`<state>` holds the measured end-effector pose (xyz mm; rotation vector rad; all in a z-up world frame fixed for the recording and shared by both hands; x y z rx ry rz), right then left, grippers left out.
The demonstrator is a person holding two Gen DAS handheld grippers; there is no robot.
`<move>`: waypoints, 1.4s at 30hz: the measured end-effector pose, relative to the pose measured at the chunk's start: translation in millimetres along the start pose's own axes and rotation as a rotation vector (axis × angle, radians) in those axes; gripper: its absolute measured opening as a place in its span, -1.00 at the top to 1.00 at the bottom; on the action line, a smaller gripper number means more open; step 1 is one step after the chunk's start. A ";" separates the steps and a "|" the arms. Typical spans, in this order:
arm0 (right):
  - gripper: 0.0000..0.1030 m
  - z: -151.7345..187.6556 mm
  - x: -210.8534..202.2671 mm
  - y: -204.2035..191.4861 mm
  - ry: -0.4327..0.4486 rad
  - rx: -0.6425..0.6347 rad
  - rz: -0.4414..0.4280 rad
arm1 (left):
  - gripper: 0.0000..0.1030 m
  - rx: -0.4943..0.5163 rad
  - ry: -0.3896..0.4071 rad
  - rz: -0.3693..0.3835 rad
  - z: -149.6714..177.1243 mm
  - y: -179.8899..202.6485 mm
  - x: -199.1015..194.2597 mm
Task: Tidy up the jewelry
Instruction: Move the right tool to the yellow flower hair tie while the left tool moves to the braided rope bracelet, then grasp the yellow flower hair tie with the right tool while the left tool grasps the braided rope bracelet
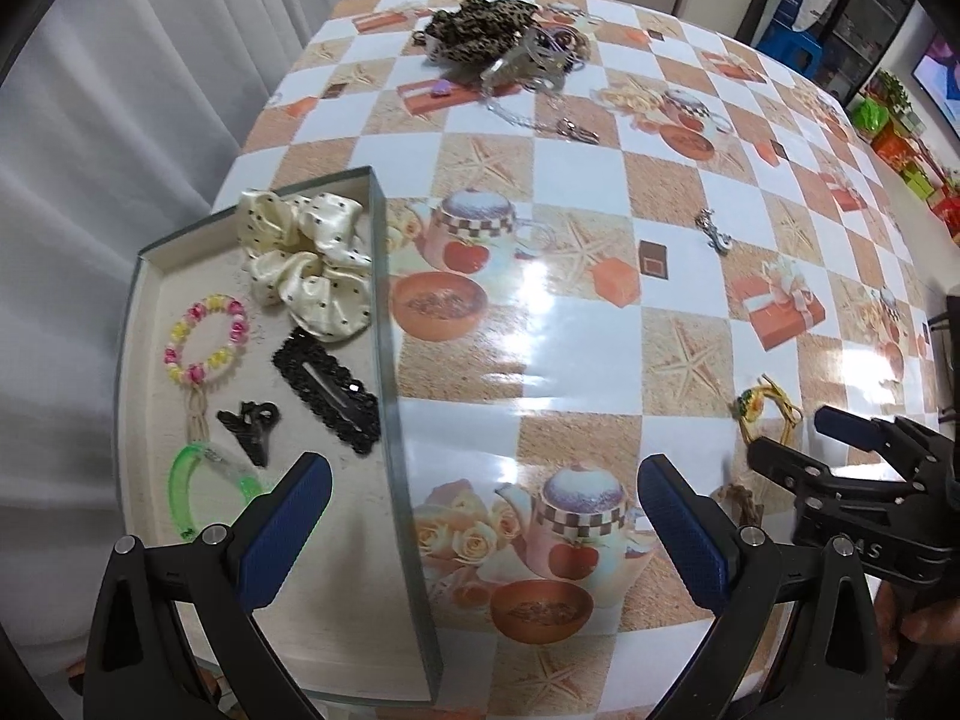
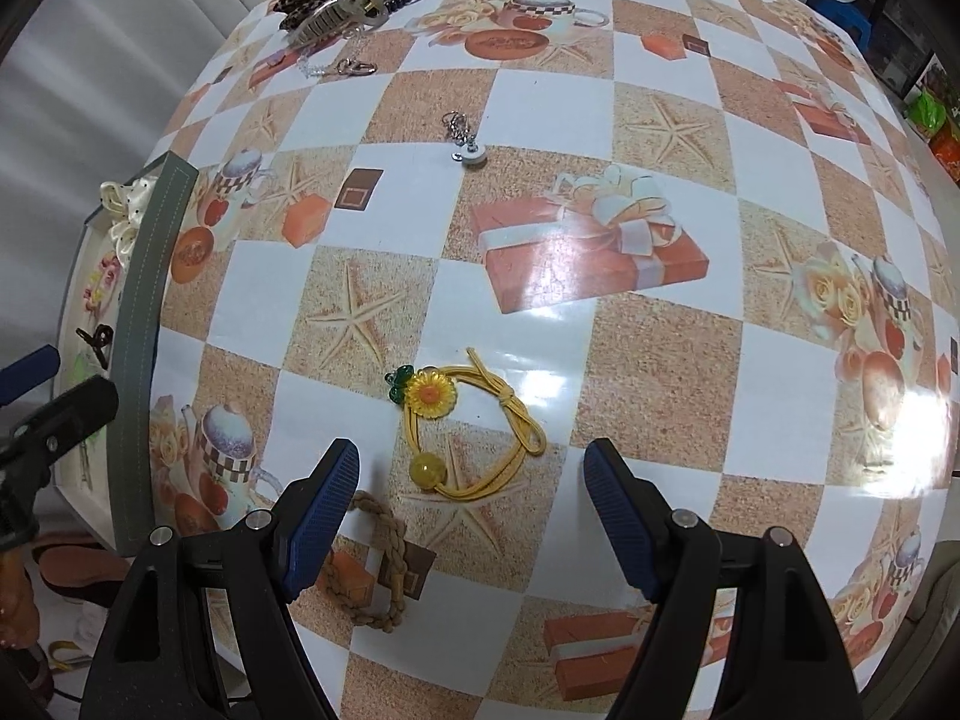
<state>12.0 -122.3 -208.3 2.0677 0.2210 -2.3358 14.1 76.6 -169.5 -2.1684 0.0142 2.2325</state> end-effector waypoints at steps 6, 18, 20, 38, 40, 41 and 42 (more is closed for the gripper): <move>-0.55 -11.1 11.2 -8.7 0.000 -0.036 0.068 | -1.00 0.039 -0.026 0.046 7.3 15.7 7.1; -0.08 -10.4 12.3 -9.7 0.032 -0.112 0.178 | -0.87 0.123 -0.076 0.128 34.6 60.1 23.2; 0.08 -6.9 9.3 -2.7 0.039 -0.114 0.185 | -0.87 0.143 -0.080 0.135 38.3 65.5 25.8; 0.74 -4.3 -4.1 36.4 0.038 -0.001 0.010 | -0.83 0.289 -0.106 0.133 39.8 132.4 62.2; 0.74 -4.7 -3.4 43.4 0.035 0.007 -0.008 | -0.62 0.292 -0.095 0.097 37.7 134.5 62.5; 0.74 -3.8 -3.5 43.3 0.034 0.012 -0.017 | -0.54 0.302 -0.083 0.070 37.0 135.3 61.6; 0.74 -2.4 -3.2 41.4 0.035 0.015 -0.021 | -0.40 0.312 -0.075 0.056 36.4 136.1 60.8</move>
Point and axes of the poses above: each gripper's, at about its wrist camera, not at the fingertips, and x roughly the way its jaws point, y to its right, z to its underside, the point moved 6 cm from there along x, roughly the way its jaws point, and after that the axes turned 15 degrees about -y, right-handed, at the moved point
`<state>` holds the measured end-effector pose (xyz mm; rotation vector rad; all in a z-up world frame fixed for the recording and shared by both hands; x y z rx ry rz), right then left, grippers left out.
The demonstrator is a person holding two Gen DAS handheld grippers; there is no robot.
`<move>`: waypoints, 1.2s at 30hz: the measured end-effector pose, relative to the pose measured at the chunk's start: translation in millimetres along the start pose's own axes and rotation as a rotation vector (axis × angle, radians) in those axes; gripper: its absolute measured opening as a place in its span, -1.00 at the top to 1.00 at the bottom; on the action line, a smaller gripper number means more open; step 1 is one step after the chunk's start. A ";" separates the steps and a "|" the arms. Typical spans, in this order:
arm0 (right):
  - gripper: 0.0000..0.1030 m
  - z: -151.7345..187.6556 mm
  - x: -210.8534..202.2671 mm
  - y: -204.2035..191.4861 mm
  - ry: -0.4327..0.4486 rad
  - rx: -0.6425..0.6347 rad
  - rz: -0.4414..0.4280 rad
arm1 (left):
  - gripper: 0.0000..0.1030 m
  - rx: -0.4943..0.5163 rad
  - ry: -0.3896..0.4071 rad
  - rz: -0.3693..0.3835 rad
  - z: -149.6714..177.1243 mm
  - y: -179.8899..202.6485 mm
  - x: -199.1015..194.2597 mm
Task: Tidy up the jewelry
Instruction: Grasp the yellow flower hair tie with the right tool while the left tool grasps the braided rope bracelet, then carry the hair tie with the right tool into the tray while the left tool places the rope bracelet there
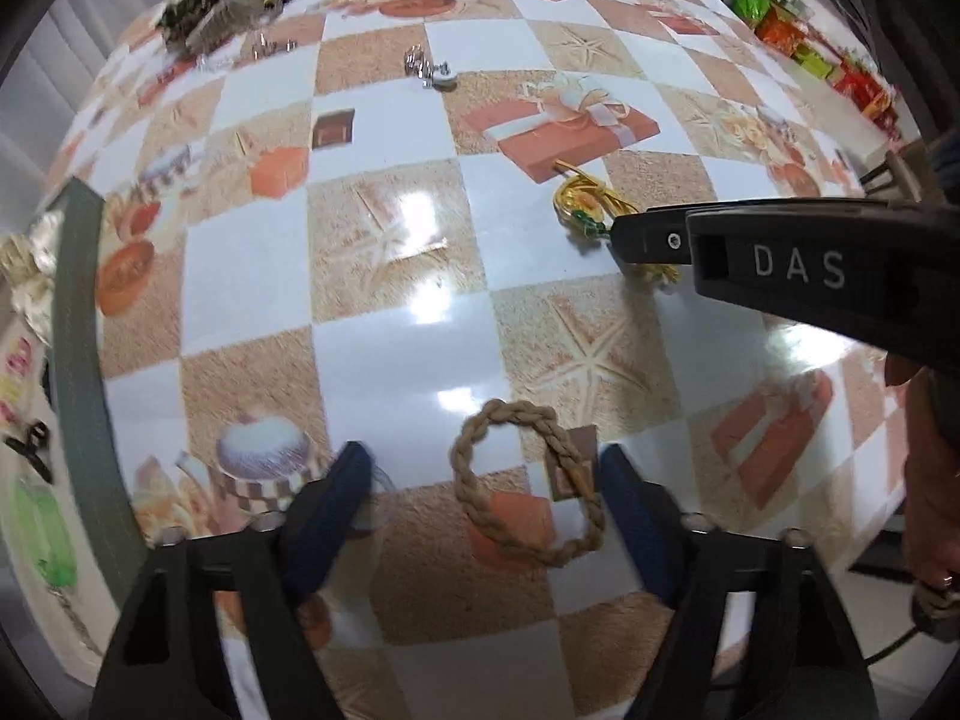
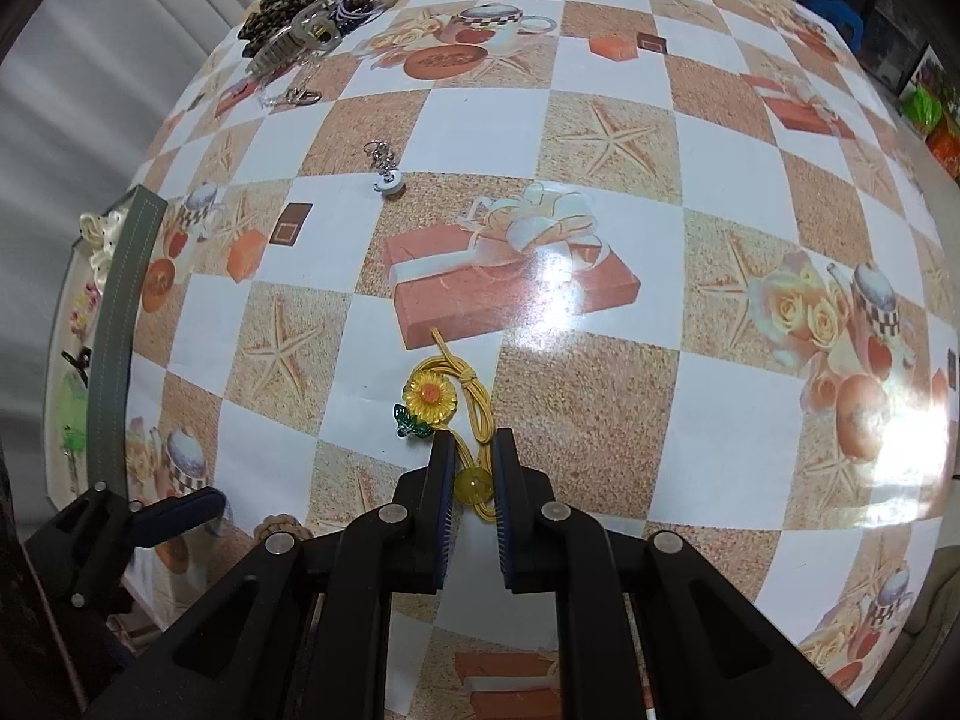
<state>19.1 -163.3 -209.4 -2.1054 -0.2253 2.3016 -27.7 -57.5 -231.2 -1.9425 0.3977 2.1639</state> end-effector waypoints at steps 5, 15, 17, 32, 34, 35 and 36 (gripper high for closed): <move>0.74 3.1 -2.1 1.4 0.001 0.013 -0.007 | 0.41 0.027 0.022 -0.022 -1.4 0.3 -4.8; 0.75 0.1 -6.3 -7.8 0.000 0.056 -0.071 | 0.69 -0.078 0.029 0.189 -0.4 -38.1 -30.7; 0.75 0.4 -10.6 -11.2 0.005 0.060 -0.088 | 0.69 -0.112 0.039 0.212 0.3 -48.5 -36.1; 0.75 -13.4 -38.7 -49.5 0.040 0.034 -0.150 | 0.69 -0.246 0.172 0.242 8.1 -99.9 -90.9; 0.75 -14.5 -42.0 -55.6 0.045 0.021 -0.146 | 0.69 -0.264 0.180 0.240 11.9 -107.9 -93.8; 0.75 -15.2 -42.8 -58.7 0.046 0.014 -0.139 | 0.69 -0.270 0.183 0.238 13.7 -109.8 -94.1; 0.75 -15.3 -42.4 -60.0 0.045 0.011 -0.132 | 0.69 -0.278 0.185 0.235 16.0 -113.7 -94.5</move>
Point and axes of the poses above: each gripper's, at about its wrist camera, not at the fingertips, and x roughly the way its jaws point, y to its right, z to its underside, the point moved 6 cm from there along x, roughly the way its jaws point, and after that the axes turned 15 degrees about -y, right-handed, at the moved point
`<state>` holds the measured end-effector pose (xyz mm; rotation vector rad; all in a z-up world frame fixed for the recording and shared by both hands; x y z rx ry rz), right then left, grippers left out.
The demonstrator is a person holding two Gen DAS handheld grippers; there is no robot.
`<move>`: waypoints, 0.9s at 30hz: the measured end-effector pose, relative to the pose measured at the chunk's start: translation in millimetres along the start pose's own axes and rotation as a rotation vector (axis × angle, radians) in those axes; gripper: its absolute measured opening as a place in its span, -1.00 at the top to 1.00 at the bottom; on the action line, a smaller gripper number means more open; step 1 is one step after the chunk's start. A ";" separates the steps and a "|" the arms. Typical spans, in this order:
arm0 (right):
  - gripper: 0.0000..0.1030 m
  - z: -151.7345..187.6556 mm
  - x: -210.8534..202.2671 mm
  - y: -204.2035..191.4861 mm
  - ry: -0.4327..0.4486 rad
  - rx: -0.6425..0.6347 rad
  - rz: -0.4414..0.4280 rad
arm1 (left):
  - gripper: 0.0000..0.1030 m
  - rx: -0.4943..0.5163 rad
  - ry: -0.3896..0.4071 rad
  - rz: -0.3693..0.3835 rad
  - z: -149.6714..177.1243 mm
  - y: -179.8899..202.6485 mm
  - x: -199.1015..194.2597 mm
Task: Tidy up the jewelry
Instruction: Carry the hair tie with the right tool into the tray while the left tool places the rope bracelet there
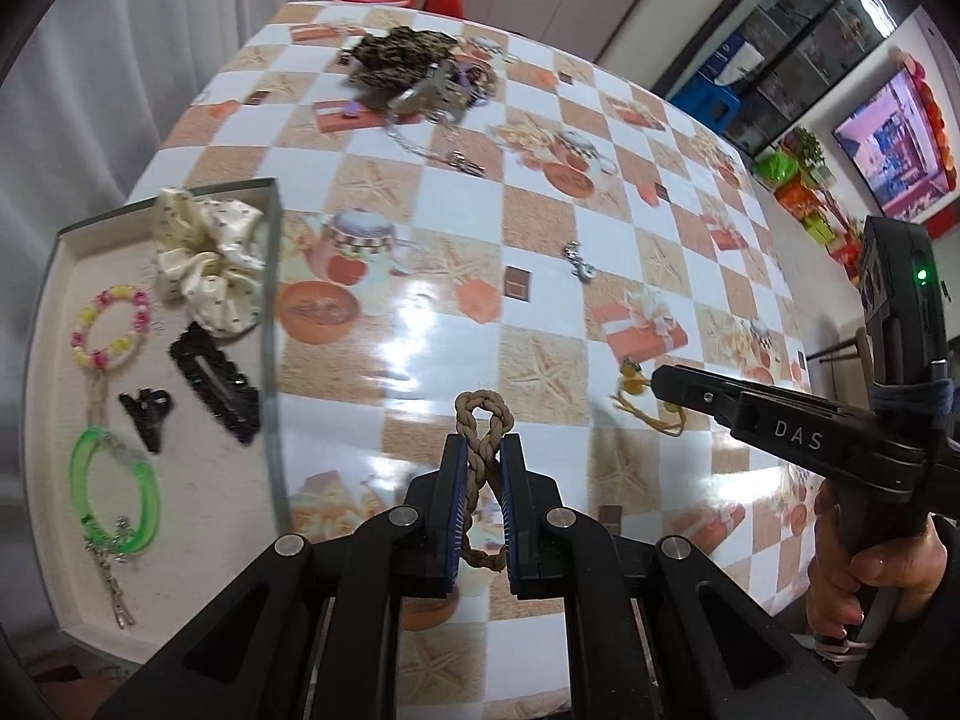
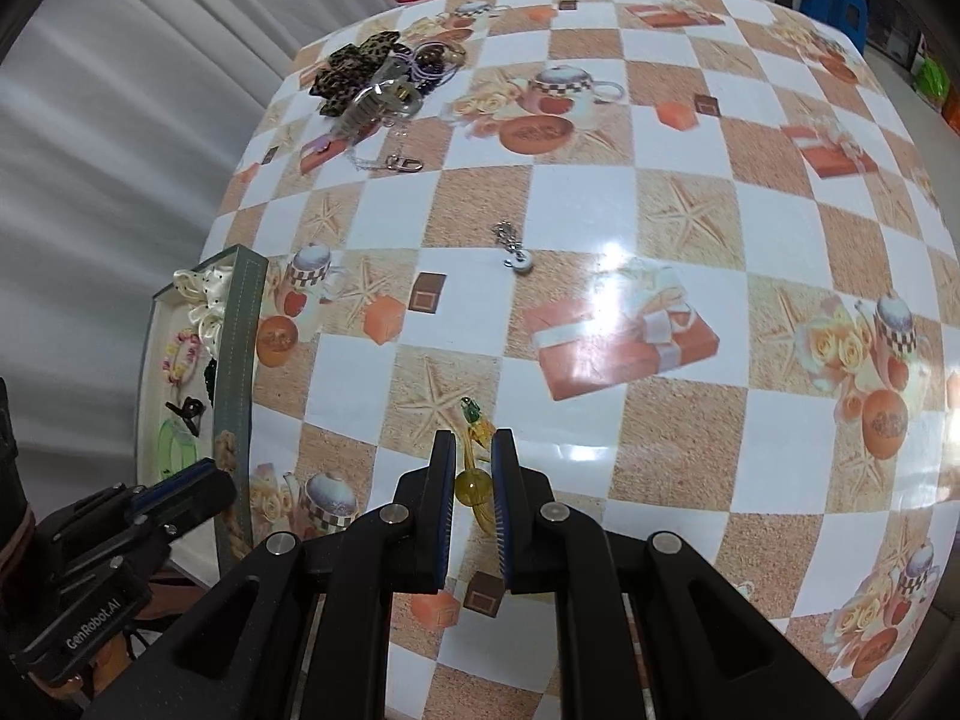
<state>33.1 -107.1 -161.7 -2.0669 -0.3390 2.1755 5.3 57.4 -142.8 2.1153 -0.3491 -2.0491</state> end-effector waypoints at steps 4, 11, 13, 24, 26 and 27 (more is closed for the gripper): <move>0.75 1.9 12.4 3.9 -0.030 0.015 0.029 | 0.69 -0.025 0.009 -0.005 4.5 -12.7 -4.7; 0.75 5.4 8.0 -4.5 -0.033 0.009 0.033 | 0.69 -0.070 0.021 -0.013 11.8 -32.3 -10.9; 0.75 3.0 1.7 -11.2 -0.025 -0.004 0.032 | 0.69 -0.084 0.028 -0.017 13.2 -38.0 -15.1; 0.75 -16.9 -31.8 -84.6 0.019 -0.138 -0.001 | 0.69 -0.167 0.065 -0.040 24.2 -78.3 -41.4; 0.75 -19.0 -33.3 -100.2 0.021 -0.163 -0.011 | 0.69 -0.183 0.067 -0.046 27.4 -86.7 -44.4; 0.75 -20.3 -33.5 -109.7 0.022 -0.180 -0.015 | 0.69 -0.189 0.068 -0.048 28.7 -90.1 -45.3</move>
Point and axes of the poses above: each gripper's, at about its wrist camera, not at the fingertips, and x roughly the way its jaws point, y to its right, z to its underside, the point moved 6 cm from there along x, roughly the way its jaws point, and after that the axes turned 15 degrees about -y, right-handed, at the moved point
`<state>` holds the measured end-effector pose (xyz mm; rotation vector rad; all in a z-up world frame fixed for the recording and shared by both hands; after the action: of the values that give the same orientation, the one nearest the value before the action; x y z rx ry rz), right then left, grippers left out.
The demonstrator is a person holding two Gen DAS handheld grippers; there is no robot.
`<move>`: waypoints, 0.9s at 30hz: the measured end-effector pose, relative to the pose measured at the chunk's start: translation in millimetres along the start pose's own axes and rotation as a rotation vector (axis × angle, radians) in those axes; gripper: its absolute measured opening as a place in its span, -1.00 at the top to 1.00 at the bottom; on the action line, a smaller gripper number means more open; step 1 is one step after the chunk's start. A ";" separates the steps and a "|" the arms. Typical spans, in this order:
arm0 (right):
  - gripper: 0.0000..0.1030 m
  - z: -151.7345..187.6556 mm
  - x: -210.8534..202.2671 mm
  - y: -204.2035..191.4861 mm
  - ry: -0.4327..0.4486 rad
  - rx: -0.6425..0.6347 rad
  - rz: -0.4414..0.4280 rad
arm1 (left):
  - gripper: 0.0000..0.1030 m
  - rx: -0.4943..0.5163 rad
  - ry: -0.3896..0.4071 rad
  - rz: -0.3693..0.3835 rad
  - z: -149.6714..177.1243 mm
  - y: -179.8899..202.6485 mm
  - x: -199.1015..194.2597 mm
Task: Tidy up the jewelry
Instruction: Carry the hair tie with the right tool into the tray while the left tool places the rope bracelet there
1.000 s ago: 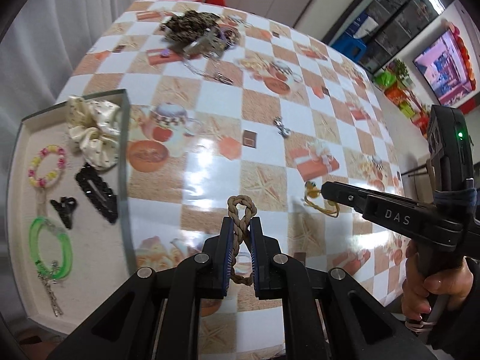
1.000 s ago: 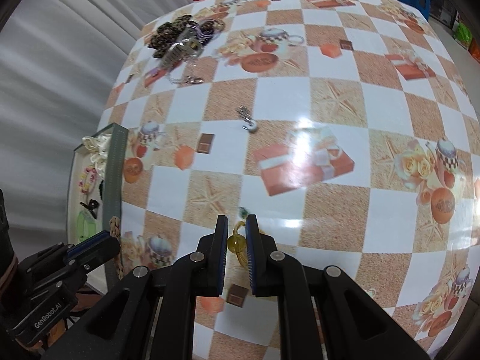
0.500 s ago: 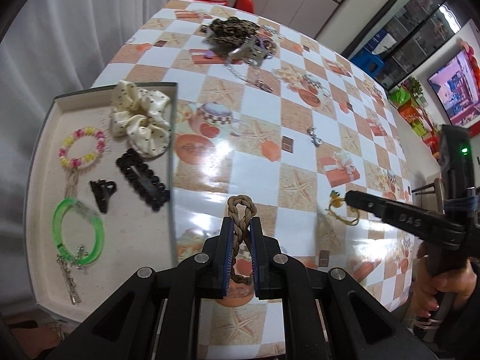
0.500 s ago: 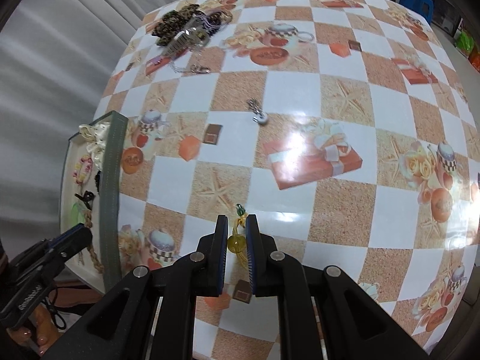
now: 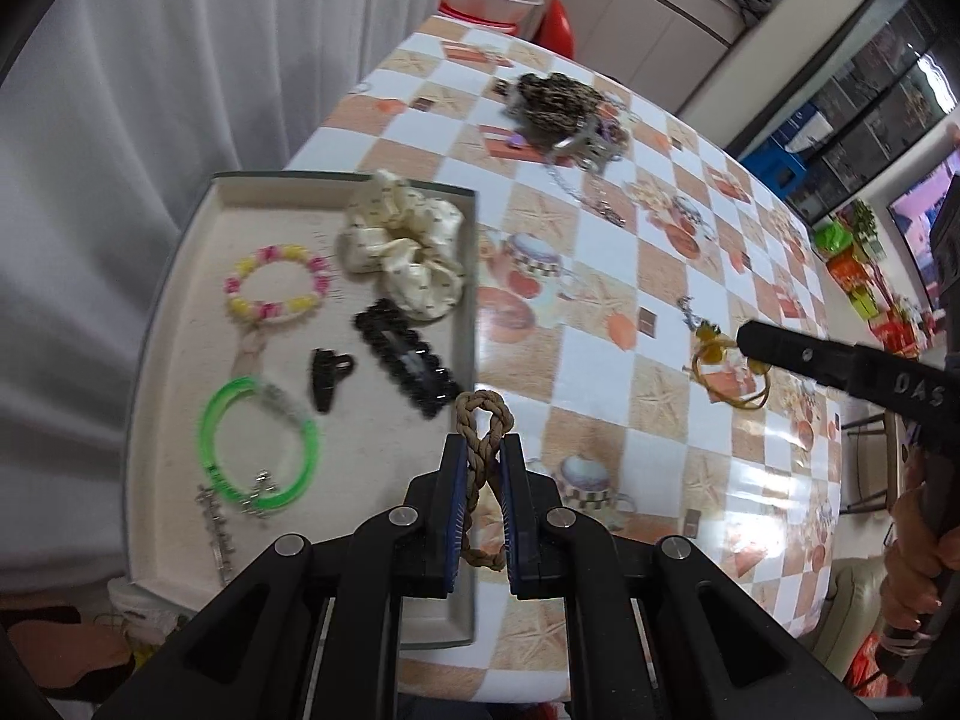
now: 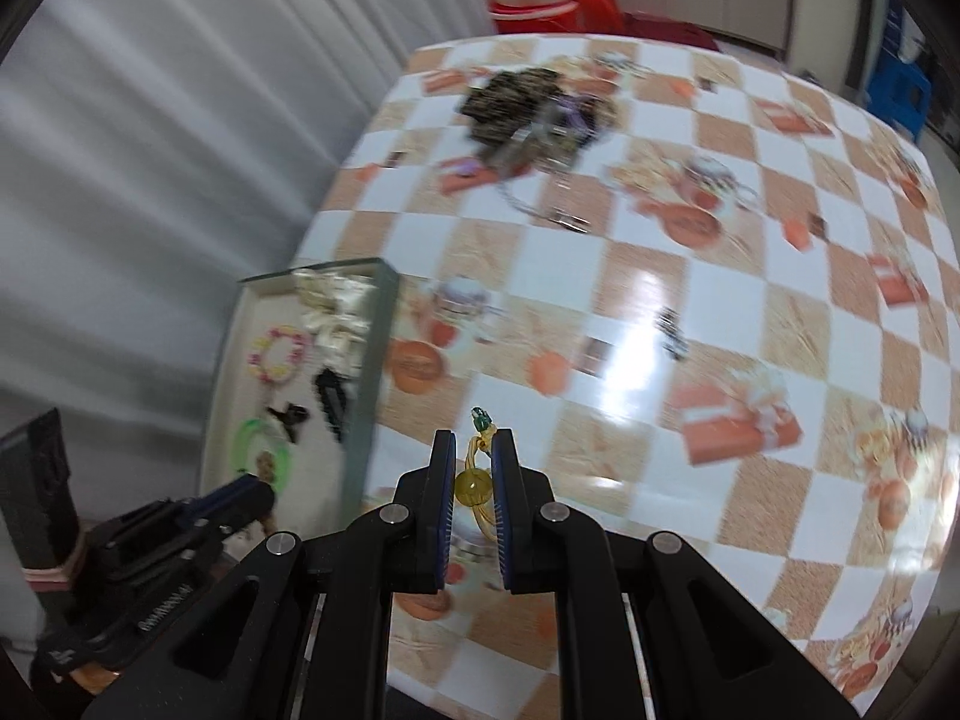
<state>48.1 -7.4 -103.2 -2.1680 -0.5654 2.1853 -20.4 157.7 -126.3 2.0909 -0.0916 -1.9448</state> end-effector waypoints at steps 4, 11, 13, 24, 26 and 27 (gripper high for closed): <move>0.75 -7.2 3.1 -28.9 -0.004 -0.050 -0.016 | 0.69 -0.037 0.000 -0.011 5.1 -19.2 -2.7; 0.75 -12.5 17.5 -75.1 -0.032 -0.134 -0.039 | 0.69 -0.089 -0.006 -0.031 15.4 -47.8 -3.8; 0.75 -13.0 22.0 -86.4 -0.041 -0.151 -0.044 | 0.69 -0.108 -0.009 -0.036 18.6 -55.9 -3.4; 0.75 -13.4 40.4 -123.5 -0.087 -0.203 -0.075 | 0.69 -0.164 -0.029 -0.060 29.7 -86.1 3.9; 0.75 -12.4 45.9 -128.0 -0.100 -0.208 -0.081 | 0.69 -0.177 -0.039 -0.065 32.3 -91.2 8.8; 0.75 -11.4 49.6 -129.8 -0.107 -0.210 -0.082 | 0.69 -0.180 -0.042 -0.066 33.3 -93.1 10.2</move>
<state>25.8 129.5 -117.0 -2.0848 -0.9109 2.3026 -65.9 239.1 -161.0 1.9607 0.1402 -1.9561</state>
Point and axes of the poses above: each gripper's, at about its wrist camera, not at the fingertips, and x roughly the way its jaws point, y to its right, z to its underside, the point moved 6 cm from there along x, roughly the way its jaws point, and after that the axes turned 15 degrees about -y, right-handed, at the moved point
